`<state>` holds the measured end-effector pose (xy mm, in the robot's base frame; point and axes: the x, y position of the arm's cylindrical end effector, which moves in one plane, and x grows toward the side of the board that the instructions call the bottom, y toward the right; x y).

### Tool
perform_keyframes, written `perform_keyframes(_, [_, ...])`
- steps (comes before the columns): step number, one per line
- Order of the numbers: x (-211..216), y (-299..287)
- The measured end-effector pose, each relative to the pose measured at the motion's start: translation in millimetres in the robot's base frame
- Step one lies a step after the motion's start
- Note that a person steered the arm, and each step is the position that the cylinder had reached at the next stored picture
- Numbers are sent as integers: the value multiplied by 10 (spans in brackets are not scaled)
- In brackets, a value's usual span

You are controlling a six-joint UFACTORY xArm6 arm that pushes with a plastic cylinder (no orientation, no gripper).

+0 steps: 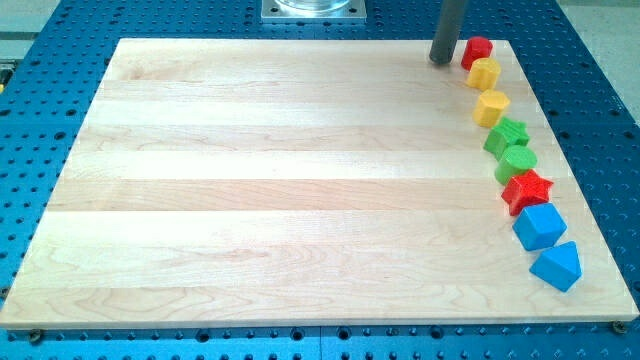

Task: Move your arm to the top right corner of the board

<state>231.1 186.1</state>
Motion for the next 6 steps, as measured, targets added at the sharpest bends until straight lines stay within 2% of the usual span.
perform_keyframes(4, [37, 8])
perform_keyframes(6, [-401, 9])
